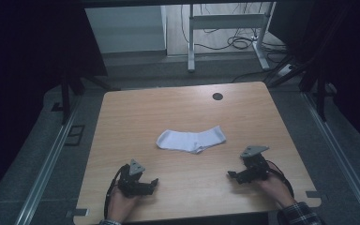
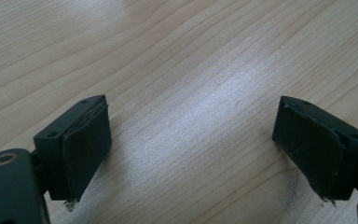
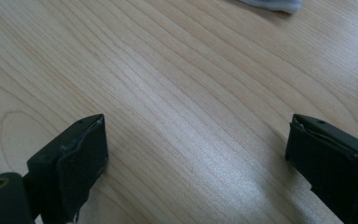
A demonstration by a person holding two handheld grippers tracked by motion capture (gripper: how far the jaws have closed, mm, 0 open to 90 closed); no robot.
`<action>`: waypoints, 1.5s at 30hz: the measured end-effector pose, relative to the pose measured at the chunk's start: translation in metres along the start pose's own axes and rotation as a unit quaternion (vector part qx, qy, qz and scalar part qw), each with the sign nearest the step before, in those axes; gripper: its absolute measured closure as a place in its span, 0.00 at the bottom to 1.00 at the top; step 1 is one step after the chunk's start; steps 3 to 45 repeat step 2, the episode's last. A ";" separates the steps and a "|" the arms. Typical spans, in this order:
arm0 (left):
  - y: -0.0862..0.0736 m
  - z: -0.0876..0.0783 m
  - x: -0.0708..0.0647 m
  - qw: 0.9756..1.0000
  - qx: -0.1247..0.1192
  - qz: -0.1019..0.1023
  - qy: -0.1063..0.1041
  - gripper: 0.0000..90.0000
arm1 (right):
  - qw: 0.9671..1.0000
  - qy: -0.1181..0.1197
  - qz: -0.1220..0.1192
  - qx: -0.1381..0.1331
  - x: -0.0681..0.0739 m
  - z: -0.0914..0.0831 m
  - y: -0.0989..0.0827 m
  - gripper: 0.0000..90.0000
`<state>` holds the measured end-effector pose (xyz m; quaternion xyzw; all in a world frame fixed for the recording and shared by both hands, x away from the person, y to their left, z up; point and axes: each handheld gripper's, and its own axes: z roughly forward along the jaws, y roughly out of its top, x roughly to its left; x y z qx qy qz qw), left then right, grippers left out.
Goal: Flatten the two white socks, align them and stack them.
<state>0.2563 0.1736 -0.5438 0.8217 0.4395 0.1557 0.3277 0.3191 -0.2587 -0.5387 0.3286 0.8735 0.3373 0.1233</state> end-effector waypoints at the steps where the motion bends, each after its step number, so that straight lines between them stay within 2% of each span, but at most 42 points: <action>1: 0.000 0.000 0.000 1.000 0.000 0.000 0.000 0.13 | 1.000 0.000 0.000 0.000 0.000 0.000 0.000 0.06; 45: 0.000 0.000 0.000 1.000 -0.001 0.001 -0.001 0.13 | 1.000 0.000 -0.001 -0.003 0.000 0.000 -0.001 0.06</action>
